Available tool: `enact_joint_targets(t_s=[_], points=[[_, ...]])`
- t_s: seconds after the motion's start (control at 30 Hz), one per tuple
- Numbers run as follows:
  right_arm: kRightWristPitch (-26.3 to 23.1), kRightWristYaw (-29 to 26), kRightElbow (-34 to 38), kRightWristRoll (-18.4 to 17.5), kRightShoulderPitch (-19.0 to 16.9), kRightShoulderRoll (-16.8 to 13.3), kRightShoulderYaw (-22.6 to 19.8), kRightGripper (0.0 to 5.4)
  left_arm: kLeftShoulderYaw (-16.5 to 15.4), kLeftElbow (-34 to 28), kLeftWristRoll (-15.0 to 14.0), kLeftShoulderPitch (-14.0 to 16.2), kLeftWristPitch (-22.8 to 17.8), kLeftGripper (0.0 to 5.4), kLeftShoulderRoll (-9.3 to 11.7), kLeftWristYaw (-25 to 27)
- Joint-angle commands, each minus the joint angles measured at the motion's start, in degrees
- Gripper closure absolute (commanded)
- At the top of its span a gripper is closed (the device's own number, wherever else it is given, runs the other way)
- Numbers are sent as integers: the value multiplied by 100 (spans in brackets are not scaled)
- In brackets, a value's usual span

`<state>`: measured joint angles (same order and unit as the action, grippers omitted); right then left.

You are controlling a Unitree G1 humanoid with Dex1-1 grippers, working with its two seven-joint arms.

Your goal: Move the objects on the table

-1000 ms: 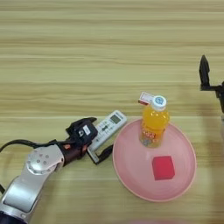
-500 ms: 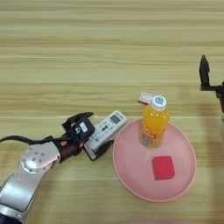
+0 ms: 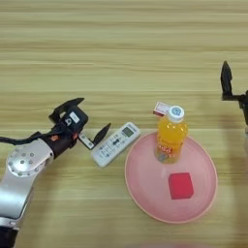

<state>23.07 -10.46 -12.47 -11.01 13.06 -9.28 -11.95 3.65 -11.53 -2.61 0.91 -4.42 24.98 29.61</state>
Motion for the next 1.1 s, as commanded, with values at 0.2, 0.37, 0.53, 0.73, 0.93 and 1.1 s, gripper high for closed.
enact_joint_targets(t_s=[0.2,0.37,0.53,0.73,0.93,1.1], points=[[40,-31,-100,17,47,-50,-8,0,-554,397,-480,-494,666,3,-696,-588],[53,-57,-119,21,44,-50,7,0,-857,1066,-659,-795,1138,3,-1060,-932],[51,-83,-124,18,40,-52,21,0,-1168,1633,-751,-1011,1727,3,-1277,-1234],[37,-105,-122,9,39,-56,27,0,-1424,2102,-684,-1199,2188,3,-1371,-1589],[29,-139,-136,6,48,-55,13,0,-1547,2250,-661,-1283,2480,3,-1400,-1828],[34,-169,-165,7,59,-69,12,0,-1598,2357,-621,-1338,2595,3,-1401,-1995]])
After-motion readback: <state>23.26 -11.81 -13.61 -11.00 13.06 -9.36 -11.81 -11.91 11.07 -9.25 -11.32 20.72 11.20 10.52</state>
